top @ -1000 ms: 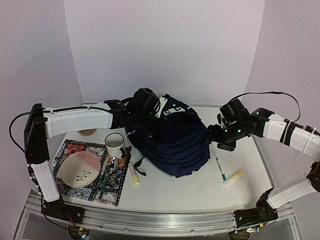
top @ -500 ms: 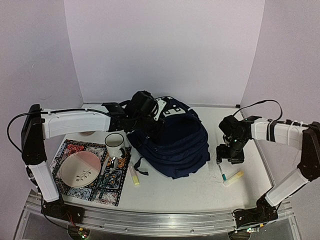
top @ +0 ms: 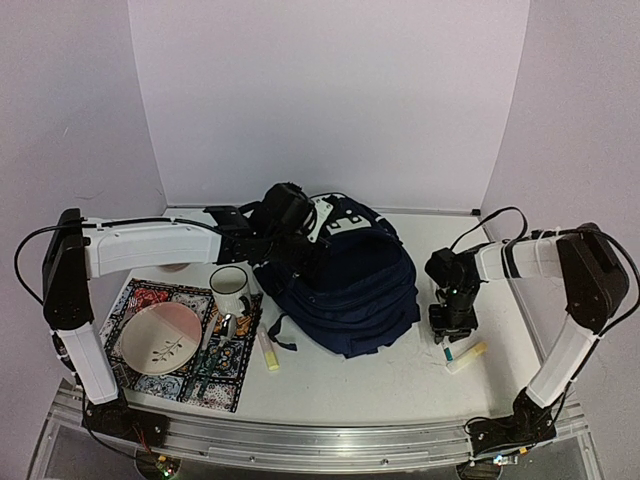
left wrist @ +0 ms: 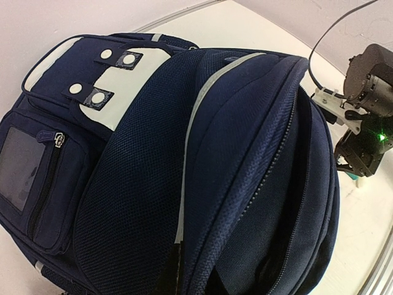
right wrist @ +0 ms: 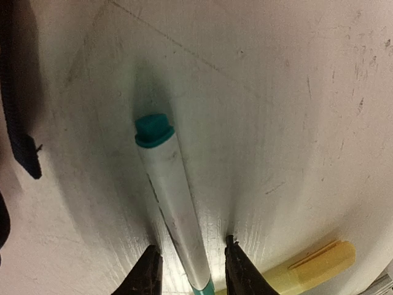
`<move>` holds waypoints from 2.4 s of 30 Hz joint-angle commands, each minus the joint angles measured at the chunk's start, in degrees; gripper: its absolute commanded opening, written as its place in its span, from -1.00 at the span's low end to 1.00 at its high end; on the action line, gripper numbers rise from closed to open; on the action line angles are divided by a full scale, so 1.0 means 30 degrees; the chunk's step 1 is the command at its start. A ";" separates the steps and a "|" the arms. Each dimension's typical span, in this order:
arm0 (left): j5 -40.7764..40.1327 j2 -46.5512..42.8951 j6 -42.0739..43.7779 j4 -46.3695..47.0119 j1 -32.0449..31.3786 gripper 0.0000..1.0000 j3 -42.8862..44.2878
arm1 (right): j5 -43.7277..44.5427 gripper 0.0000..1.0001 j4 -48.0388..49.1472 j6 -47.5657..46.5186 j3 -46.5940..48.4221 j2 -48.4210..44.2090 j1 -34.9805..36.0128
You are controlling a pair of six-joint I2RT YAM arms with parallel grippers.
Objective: Pack the student bag
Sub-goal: Pick up the pen from the center of the board, then place the pen in the second largest pocket of the bag.
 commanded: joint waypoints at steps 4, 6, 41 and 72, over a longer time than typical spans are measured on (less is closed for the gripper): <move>0.0183 -0.1044 -0.0051 0.0956 0.0016 -1.00 0.0426 | 0.0107 -0.54 -0.0909 -0.0096 0.0533 0.1155 -0.0042; 0.0165 -0.1030 -0.0020 0.0958 0.0020 -1.00 0.0431 | 0.0187 -0.66 -0.0909 -0.0048 0.0515 0.1451 -0.0020; 0.2201 -0.0041 -0.1651 0.0957 -0.0012 -1.00 0.2364 | -0.5992 -1.00 0.9462 1.1600 -0.0173 -0.9309 0.3940; 0.2680 -0.0605 -0.1601 0.0947 -0.0014 -1.00 0.2561 | -0.2947 -0.20 1.4137 1.7407 0.5348 -0.0313 0.5096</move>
